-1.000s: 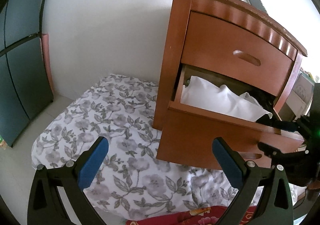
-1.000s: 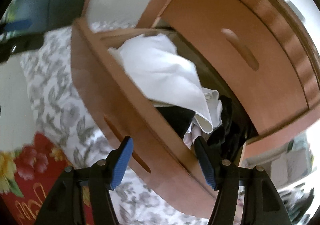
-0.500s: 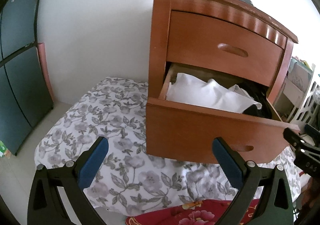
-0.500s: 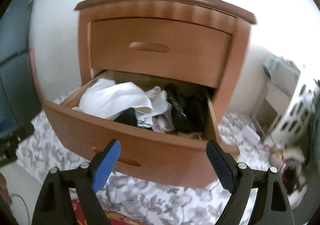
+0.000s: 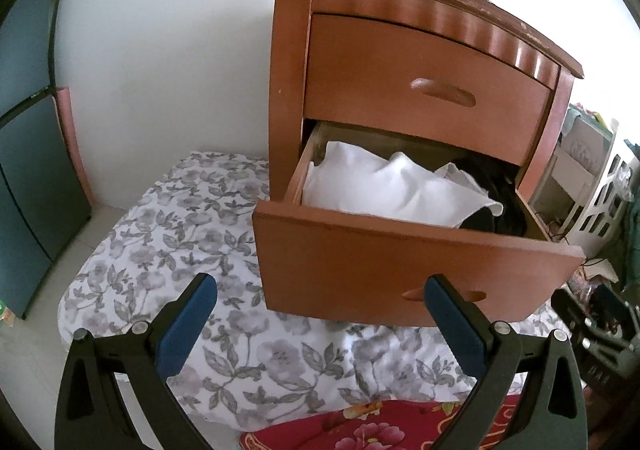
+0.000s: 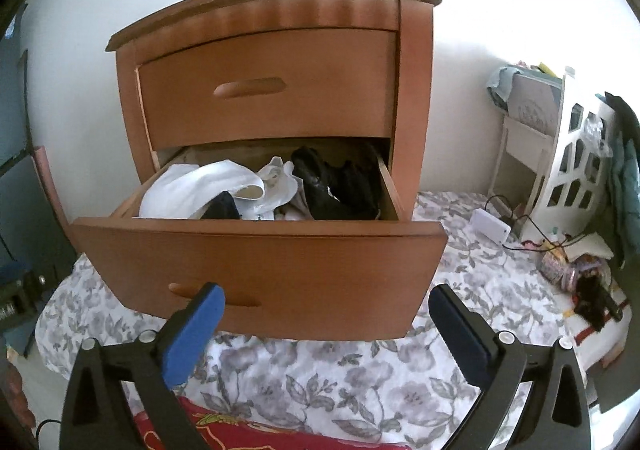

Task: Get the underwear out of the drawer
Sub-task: 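Reach the left tool into the drawer and grasp the white cloth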

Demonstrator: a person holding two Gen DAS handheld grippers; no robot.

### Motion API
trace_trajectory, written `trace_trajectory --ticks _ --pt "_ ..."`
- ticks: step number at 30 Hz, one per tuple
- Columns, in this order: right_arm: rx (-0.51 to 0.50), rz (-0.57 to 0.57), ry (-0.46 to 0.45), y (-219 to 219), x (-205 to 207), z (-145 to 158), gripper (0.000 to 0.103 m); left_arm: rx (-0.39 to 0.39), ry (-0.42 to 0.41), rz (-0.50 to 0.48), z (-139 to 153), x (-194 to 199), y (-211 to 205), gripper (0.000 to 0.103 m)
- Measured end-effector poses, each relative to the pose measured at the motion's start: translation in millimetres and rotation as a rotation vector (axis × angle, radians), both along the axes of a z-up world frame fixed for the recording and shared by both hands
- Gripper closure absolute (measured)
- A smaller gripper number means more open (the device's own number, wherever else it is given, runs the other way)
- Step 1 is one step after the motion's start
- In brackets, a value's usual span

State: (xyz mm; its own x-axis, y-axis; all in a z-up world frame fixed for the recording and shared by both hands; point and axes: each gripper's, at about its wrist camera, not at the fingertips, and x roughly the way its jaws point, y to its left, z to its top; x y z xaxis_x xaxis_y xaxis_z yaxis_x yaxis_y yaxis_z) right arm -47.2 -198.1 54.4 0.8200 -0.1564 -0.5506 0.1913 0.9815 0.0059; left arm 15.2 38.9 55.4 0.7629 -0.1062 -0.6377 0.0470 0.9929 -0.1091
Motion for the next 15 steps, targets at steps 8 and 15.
trace_trajectory --ticks 8,15 --pt "-0.02 0.025 -0.002 6.8 -1.0 -6.1 0.0 0.076 -0.072 -0.017 39.5 21.6 -1.8 0.0" --pt "-0.033 0.009 -0.027 6.7 -5.6 -4.0 0.0 0.036 0.011 -0.052 52.1 76.0 -9.0 0.0"
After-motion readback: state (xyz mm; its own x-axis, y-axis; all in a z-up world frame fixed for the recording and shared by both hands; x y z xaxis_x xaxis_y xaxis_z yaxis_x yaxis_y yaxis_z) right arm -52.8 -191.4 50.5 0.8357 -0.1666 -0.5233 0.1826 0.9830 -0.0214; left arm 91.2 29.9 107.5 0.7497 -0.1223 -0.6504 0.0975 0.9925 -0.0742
